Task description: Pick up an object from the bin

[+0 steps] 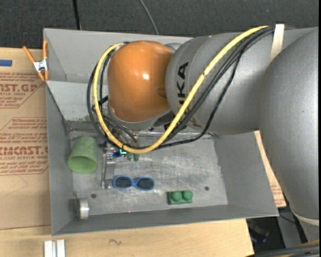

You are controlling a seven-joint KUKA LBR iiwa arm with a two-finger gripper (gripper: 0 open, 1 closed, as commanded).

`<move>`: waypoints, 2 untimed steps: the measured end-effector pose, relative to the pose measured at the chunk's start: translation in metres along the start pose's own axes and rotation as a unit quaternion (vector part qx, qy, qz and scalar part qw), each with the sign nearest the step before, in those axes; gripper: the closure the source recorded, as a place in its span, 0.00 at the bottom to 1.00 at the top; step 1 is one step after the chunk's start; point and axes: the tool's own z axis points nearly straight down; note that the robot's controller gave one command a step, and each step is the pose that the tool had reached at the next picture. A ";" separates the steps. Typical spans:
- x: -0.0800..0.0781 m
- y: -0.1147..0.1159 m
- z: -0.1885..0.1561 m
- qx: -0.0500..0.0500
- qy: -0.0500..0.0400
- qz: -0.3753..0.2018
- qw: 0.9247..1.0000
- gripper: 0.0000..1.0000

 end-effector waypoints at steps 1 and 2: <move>-0.031 -0.016 0.141 -0.001 -0.006 -0.065 0.998 0.00; 0.041 -0.058 0.134 -0.003 -0.014 -0.128 0.992 0.00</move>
Offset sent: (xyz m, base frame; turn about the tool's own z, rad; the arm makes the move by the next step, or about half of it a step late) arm 0.0289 -0.0169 -0.1389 -0.1315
